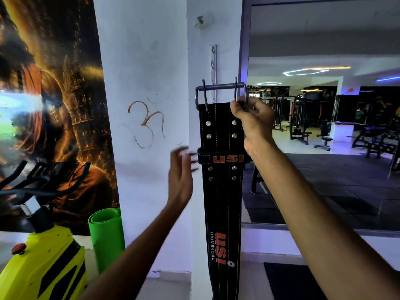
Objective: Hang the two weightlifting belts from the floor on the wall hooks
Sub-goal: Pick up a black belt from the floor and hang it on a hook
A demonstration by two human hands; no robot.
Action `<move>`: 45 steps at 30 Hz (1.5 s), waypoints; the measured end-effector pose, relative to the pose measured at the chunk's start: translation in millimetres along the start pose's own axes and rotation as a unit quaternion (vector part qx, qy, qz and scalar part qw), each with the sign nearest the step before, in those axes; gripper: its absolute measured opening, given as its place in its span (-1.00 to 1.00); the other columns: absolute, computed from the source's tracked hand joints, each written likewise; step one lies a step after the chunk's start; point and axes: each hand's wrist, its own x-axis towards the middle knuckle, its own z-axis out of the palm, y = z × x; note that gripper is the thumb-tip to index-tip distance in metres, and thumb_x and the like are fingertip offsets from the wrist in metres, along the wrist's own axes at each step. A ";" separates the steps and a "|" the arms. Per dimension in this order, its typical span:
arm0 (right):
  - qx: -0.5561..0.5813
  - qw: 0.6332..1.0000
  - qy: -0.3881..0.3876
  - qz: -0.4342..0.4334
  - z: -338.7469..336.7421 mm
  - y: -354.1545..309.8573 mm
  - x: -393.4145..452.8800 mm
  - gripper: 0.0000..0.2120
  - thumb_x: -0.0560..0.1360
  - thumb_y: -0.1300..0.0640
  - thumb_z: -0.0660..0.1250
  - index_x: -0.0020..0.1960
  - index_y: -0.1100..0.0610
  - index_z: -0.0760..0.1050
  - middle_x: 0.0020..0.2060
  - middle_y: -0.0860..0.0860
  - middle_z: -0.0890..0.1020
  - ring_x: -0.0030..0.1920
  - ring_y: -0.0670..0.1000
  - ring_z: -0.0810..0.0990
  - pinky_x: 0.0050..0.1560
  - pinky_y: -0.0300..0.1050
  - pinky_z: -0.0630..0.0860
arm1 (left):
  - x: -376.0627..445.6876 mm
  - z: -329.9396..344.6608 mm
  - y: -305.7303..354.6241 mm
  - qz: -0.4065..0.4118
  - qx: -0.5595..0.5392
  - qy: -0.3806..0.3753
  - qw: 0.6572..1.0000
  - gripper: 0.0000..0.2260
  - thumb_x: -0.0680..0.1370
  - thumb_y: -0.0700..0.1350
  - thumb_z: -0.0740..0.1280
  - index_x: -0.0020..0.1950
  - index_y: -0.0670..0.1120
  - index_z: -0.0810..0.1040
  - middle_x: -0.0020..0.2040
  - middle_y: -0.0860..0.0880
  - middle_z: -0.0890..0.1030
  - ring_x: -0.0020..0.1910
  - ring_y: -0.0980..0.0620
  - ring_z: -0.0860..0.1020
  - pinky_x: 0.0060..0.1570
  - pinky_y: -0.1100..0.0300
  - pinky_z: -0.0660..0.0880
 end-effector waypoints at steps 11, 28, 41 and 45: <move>-0.038 0.996 -0.003 -0.075 -36.5 23.6 18.8 -0.77 0.41 0.37 0.46 -0.07 0.14 0.48 -0.38 -0.01 0.61 -0.42 -0.19 0.57 -0.34 -0.28 0.51 | 74.4 45.9 44.2 0.093 0.086 -0.067 0.990 -0.57 0.50 -0.33 0.42 0.32 -0.09 0.45 0.18 -0.09 0.58 0.01 0.28 0.59 -0.02 0.31 0.59; -0.062 0.982 -0.105 -0.146 -76.5 81.5 92.7 -0.90 0.46 0.37 0.42 -0.07 0.22 0.59 -0.23 -0.06 0.63 -0.26 -0.31 0.58 -0.19 -0.43 0.52 | 113.8 86.1 -8.4 0.116 0.122 -0.050 0.985 -0.79 0.42 -0.39 0.46 0.01 -0.24 0.56 -0.07 -0.01 0.59 -0.08 0.07 0.59 -0.08 0.27 0.59; -0.074 0.980 -0.074 -0.167 -17.8 211.3 204.8 -0.97 0.50 0.26 0.41 -0.06 0.20 0.62 -0.20 -0.06 0.67 -0.15 -0.22 0.62 -0.06 -0.30 0.55 | 245.9 64.3 -133.8 0.077 0.068 0.008 0.995 -0.91 0.48 -0.23 0.46 -0.10 -0.04 0.66 -0.12 -0.04 0.67 -0.15 -0.05 0.66 0.00 -0.10 0.67; -0.092 0.977 -0.059 -0.184 4.7 238.6 243.0 -0.97 0.50 0.28 0.41 -0.08 0.22 0.63 -0.22 -0.05 0.66 -0.18 -0.25 0.61 -0.10 -0.37 0.52 | 290.5 63.0 -167.4 0.072 0.044 0.011 0.996 -0.93 0.49 -0.26 0.45 -0.06 -0.13 0.65 -0.14 -0.01 0.66 -0.21 0.00 0.63 -0.08 0.02 0.64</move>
